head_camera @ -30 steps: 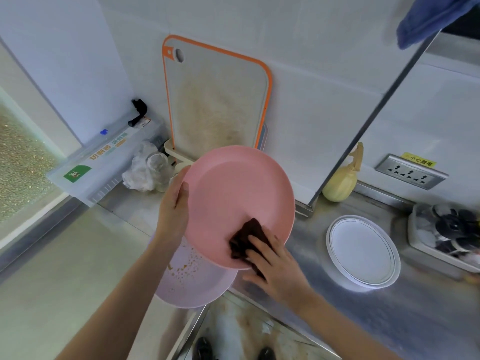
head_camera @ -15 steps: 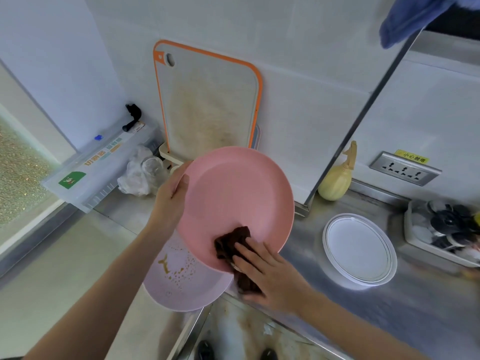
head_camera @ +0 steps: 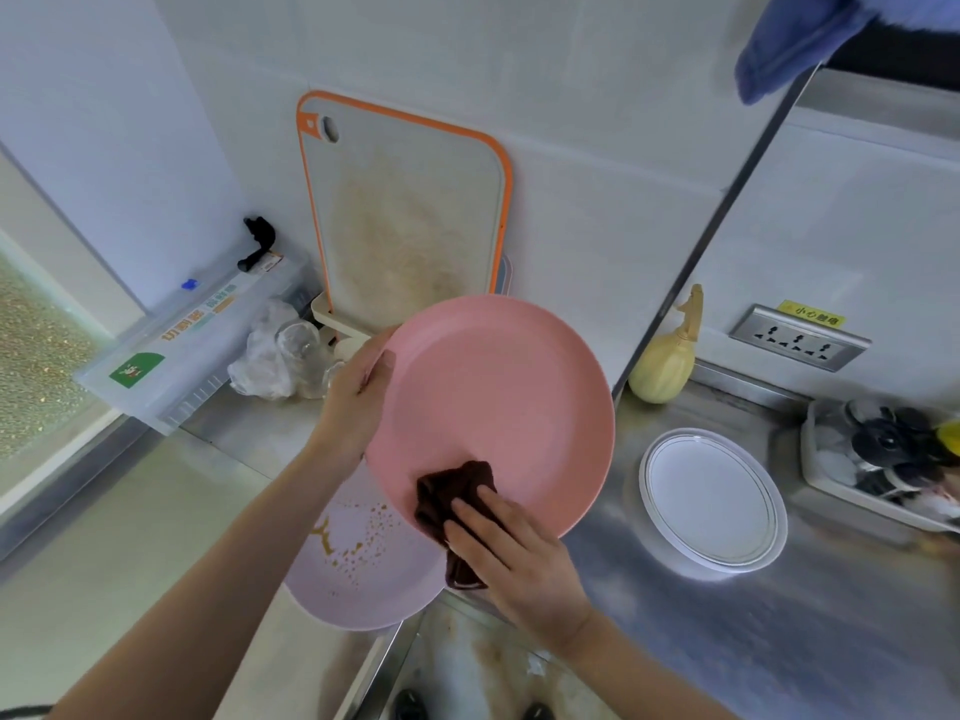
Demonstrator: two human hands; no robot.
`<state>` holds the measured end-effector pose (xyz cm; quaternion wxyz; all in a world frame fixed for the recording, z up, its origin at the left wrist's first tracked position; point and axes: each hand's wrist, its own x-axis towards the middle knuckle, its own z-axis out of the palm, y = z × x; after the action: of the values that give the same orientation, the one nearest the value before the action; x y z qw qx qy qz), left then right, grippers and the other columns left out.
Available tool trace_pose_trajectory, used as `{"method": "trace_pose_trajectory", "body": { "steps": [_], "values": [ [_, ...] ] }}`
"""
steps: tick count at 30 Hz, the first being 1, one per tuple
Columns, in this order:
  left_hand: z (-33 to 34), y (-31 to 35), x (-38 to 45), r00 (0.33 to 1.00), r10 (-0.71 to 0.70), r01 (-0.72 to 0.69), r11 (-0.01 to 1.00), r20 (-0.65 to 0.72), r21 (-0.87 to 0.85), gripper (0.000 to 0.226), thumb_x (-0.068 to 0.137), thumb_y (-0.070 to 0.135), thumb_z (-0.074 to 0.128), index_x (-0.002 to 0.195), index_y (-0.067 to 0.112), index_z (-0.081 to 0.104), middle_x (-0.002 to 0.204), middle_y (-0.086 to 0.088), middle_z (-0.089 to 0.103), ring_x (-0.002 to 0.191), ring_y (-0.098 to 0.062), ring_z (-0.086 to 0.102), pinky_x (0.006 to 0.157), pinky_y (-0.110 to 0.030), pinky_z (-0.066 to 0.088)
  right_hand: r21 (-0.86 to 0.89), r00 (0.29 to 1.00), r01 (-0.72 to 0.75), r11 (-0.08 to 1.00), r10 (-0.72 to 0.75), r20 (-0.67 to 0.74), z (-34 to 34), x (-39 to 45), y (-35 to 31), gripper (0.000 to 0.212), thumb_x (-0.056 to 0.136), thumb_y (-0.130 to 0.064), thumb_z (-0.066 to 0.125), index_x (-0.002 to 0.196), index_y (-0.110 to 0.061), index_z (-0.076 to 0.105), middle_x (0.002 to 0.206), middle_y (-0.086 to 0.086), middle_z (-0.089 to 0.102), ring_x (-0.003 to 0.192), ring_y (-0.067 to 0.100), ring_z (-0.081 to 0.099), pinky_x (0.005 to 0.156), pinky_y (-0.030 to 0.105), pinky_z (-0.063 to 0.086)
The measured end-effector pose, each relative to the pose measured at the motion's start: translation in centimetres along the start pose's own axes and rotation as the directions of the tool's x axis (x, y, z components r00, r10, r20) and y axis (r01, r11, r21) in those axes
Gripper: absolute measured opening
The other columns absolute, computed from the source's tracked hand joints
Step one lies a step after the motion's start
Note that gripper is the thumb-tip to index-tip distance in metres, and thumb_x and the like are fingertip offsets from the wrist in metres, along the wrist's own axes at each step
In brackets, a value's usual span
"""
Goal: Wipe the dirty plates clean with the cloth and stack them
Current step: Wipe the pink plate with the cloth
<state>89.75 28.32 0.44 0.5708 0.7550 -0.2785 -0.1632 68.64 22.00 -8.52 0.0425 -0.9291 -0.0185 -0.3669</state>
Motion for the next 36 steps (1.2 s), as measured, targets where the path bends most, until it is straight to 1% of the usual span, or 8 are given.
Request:
{"method": "trace_pose_trajectory", "body": {
  "steps": [6,10,14,18,22,30,34,36],
  "values": [
    [-1.7,1.9,1.9,0.954,0.027,-0.019,0.999,0.299,-0.03,0.036,0.1,0.014,0.037,0.133,0.021,0.049,0.126,0.009,0.059,0.115,0.001,0.055,0.099,-0.019,0.044,-0.123,0.975,0.218,0.968,-0.211,0.072,-2.8,-1.5,4.9,0.018,0.099,-0.017,0.045,0.112,-0.018,0.057,0.114,0.001,0.068,0.118,0.025,0.055,0.097,0.035,0.046],
    [-0.4,2.3,0.7,0.983,-0.046,0.062,0.994,0.179,-0.088,0.047,0.095,0.026,0.05,0.14,0.032,0.037,0.127,0.016,0.05,0.118,-0.006,0.051,0.102,-0.031,0.044,-0.121,0.991,0.136,0.983,-0.136,0.003,-3.4,-0.8,4.8,0.013,0.099,-0.013,0.045,0.104,-0.015,0.057,0.095,0.002,0.073,0.1,0.023,0.055,0.087,0.03,0.046],
    [2.6,1.6,-4.3,0.978,-0.173,0.14,0.96,-0.119,-0.242,0.086,0.082,0.027,0.07,0.148,0.035,0.015,0.132,0.025,0.036,0.117,0.004,0.043,0.097,-0.025,0.035,-0.088,0.996,-0.027,0.996,0.019,-0.092,-2.6,0.9,2.9,0.02,0.1,-0.009,0.037,0.103,-0.013,0.057,0.088,0.003,0.073,0.09,0.021,0.054,0.084,0.027,0.042],
    [5.4,0.5,-9.2,0.939,-0.202,0.12,0.951,-0.277,-0.286,0.085,0.078,0.027,0.066,0.146,0.035,0.016,0.141,0.014,0.036,0.123,0.0,0.041,0.095,-0.011,0.032,-0.037,0.985,-0.127,0.991,0.121,-0.126,-1.0,0.8,1.0,0.024,0.098,-0.008,0.035,0.104,-0.013,0.057,0.09,0.004,0.073,0.092,0.022,0.054,0.076,0.03,0.047],
    [4.7,-0.3,-8.5,0.98,-0.103,0.046,0.949,-0.169,-0.312,0.079,0.075,0.013,0.062,0.142,0.031,0.025,0.134,0.017,0.044,0.115,0.016,0.045,0.092,-0.005,0.038,-0.068,0.995,-0.078,0.995,0.074,-0.064,-1.3,0.4,0.1,0.025,0.1,-0.019,0.034,0.106,-0.017,0.058,0.095,0.001,0.073,0.095,0.022,0.057,0.072,0.032,0.052],
    [-1.0,0.7,-3.7,0.987,0.089,-0.06,0.975,0.13,-0.213,0.075,0.069,0.02,0.064,0.138,0.029,0.037,0.116,0.024,0.057,0.109,0.001,0.055,0.089,-0.027,0.053,-0.183,0.982,0.183,0.966,-0.17,0.087,-4.7,-0.7,7.7,0.02,0.101,-0.015,0.038,0.108,-0.019,0.057,0.102,0.003,0.072,0.108,0.027,0.053,0.091,0.034,0.043],
    [1.0,0.9,-5.1,0.999,-0.042,0.041,0.954,0.003,-0.298,0.078,0.074,0.021,0.067,0.142,0.035,0.03,0.134,0.017,0.049,0.121,-0.004,0.051,0.098,-0.035,0.048,-0.134,0.999,0.031,0.99,-0.035,-0.027,-4.6,0.5,5.6,0.021,0.1,-0.011,0.038,0.103,-0.016,0.058,0.092,0.004,0.073,0.095,0.027,0.054,0.08,0.031,0.045],
    [3.4,1.0,-7.5,0.993,-0.074,0.034,0.926,-0.094,-0.376,0.079,0.077,0.021,0.063,0.142,0.041,0.023,0.139,0.026,0.04,0.123,0.01,0.043,0.098,-0.016,0.042,-0.12,0.995,-0.061,0.991,0.051,-0.087,-4.0,1.3,3.7,0.025,0.1,-0.008,0.034,0.102,-0.016,0.058,0.09,0.003,0.073,0.092,0.025,0.054,0.077,0.03,0.044]
  ]
}}
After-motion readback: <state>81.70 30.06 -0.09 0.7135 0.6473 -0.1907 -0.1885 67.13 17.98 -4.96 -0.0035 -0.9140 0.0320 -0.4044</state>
